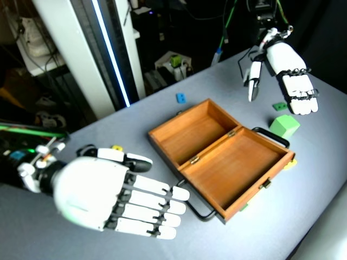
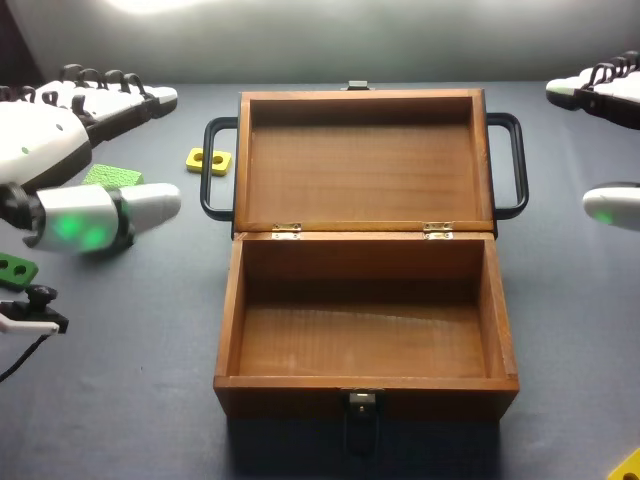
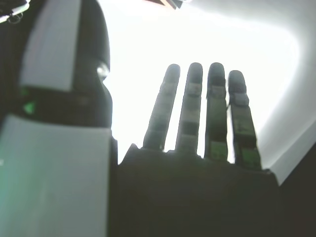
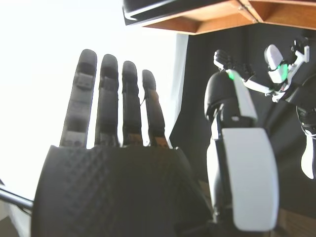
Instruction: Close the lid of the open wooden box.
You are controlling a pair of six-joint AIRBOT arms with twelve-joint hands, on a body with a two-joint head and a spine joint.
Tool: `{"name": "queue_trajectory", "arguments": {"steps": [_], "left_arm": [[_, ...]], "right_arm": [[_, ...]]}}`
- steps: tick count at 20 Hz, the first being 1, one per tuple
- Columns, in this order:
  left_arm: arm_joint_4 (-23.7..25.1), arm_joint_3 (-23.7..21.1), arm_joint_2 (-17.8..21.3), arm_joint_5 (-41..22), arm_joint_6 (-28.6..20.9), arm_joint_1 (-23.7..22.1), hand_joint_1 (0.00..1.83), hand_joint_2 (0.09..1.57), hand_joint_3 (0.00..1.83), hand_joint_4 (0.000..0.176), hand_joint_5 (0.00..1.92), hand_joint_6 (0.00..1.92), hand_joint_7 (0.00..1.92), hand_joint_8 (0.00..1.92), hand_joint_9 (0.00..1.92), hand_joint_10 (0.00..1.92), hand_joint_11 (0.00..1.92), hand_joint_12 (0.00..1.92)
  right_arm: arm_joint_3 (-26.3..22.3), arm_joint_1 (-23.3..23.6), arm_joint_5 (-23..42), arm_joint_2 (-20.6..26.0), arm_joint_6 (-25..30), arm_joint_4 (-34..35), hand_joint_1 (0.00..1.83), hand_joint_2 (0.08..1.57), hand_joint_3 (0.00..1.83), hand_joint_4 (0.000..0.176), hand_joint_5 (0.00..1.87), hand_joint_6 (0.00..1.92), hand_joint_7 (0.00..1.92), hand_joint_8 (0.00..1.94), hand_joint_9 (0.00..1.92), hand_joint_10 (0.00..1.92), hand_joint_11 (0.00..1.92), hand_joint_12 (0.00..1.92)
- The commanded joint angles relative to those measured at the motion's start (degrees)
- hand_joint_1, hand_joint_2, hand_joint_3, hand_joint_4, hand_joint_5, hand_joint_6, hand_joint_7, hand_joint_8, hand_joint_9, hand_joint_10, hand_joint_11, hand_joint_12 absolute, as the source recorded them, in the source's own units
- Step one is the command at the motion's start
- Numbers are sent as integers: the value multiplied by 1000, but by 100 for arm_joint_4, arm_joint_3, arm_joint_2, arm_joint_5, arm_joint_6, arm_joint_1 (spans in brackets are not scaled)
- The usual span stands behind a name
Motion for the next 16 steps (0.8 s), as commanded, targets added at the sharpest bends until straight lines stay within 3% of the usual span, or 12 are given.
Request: {"name": "queue_trajectory", "arguments": {"steps": [1,4,6,12,15,16], "left_arm": [[-22,39,26,-555,-18,-75,0,1288,17,4,88,4,120,8,86,5,11,222],[-11,42,18,-539,-23,-80,0,1323,22,0,100,6,131,7,94,5,11,220],[-2,62,13,-490,-23,-92,78,1444,11,0,105,1,141,3,120,5,29,264],[223,338,-163,313,-17,-286,0,1456,7,0,118,8,121,2,139,18,95,340],[303,399,-184,756,167,-368,0,1459,2,0,103,3,168,4,176,9,88,322],[307,399,-184,949,352,-404,0,1456,0,0,98,1,170,2,177,6,77,314]], "right_arm": [[52,73,535,-21,26,144,410,1265,4,0,149,2,156,3,105,5,27,145],[74,73,475,-43,26,138,428,1285,3,0,162,0,172,4,120,4,59,100],[98,77,437,-54,26,129,366,1296,5,0,135,2,135,0,89,2,43,88],[360,177,-245,-184,25,-35,250,1315,0,1,109,1,82,0,53,2,22,60],[380,184,-382,-196,25,-115,200,1301,0,32,98,3,69,5,31,6,16,39],[384,184,-429,-196,25,-144,168,1300,0,35,87,1,57,2,13,3,2,16]]}}
